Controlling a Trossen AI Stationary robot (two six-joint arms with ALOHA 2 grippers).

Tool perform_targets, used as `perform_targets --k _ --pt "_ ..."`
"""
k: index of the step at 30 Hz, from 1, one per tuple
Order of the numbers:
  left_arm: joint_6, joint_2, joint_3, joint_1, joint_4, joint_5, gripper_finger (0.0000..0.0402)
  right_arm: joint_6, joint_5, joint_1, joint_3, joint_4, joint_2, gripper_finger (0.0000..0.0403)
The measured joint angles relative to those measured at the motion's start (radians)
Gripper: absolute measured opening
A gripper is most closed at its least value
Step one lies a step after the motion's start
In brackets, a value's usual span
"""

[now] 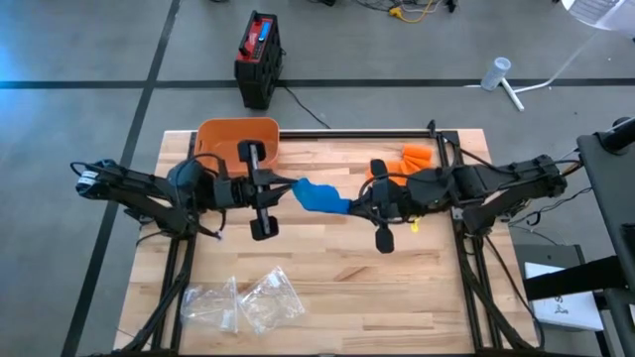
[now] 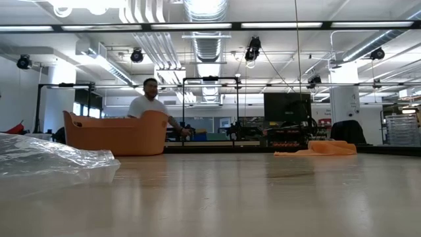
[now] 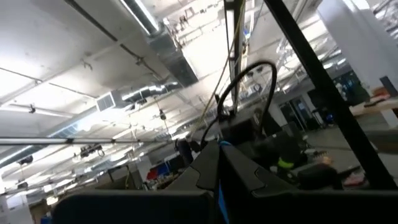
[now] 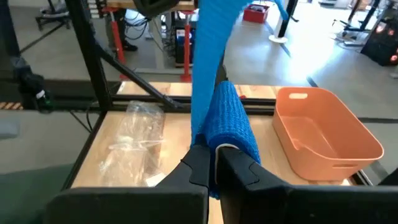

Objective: Roll bandage
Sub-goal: Roll the blue bandage

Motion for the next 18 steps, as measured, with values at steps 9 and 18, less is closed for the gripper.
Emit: perform_targets --k 9,18 --pt "0.01 -0.04 0.0 0.001 -0.105 -0.102 0.0 -0.066 -0.097 0.04 0.0 0.002 -0.046 0.0003" --pt "0.019 -0.06 -0.002 0.011 -0.135 -0.124 0.0 -0.114 -0.097 0.048 0.0 -0.018 -0.094 0.0003"
